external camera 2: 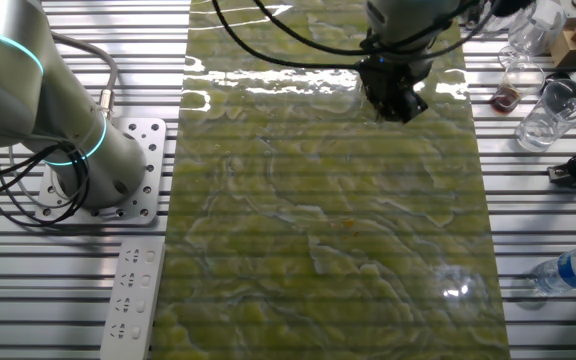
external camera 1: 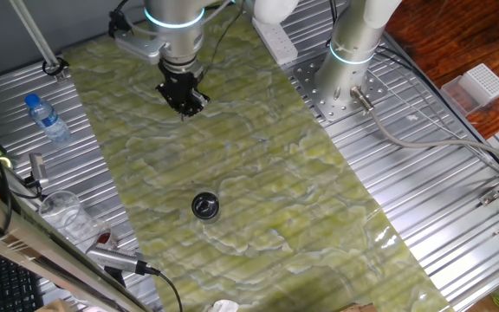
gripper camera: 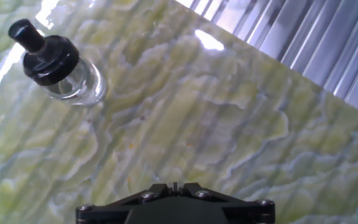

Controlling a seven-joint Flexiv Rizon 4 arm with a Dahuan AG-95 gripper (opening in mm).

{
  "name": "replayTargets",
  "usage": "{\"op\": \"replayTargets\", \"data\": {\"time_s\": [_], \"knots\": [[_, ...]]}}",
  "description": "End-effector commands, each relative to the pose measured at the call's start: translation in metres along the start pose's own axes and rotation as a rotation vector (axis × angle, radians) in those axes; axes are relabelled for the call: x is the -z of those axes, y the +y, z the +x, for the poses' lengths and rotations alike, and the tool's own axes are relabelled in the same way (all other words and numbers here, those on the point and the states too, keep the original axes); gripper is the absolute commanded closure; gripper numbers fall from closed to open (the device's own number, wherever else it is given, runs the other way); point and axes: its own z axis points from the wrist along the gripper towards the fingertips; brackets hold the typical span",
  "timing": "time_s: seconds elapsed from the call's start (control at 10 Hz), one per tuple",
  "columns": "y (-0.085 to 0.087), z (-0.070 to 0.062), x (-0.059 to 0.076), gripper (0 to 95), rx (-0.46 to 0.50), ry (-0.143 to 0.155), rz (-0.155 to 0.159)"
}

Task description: Screw the lid onto the jar

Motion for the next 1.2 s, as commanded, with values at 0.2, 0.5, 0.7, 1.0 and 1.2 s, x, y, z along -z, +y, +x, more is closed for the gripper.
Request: {"op": "replayTargets", "data": {"time_s": [0.2, 0.5, 0.7, 1.0, 1.2], "knots": [[0.003, -0.007, -0.002, 95.0, 0.042, -0.084, -0.023], [0.015, -0.024, -0.003, 95.0, 0.059, -0.087, -0.020], [0.026, -0.035, -0.006, 95.0, 0.069, -0.081, -0.020], [0.042, -0.050, -0.004, 95.0, 0.095, -0.090, -0.029], [0.057, -0.062, -0.006, 95.0, 0.126, -0.087, -0.028]]}}
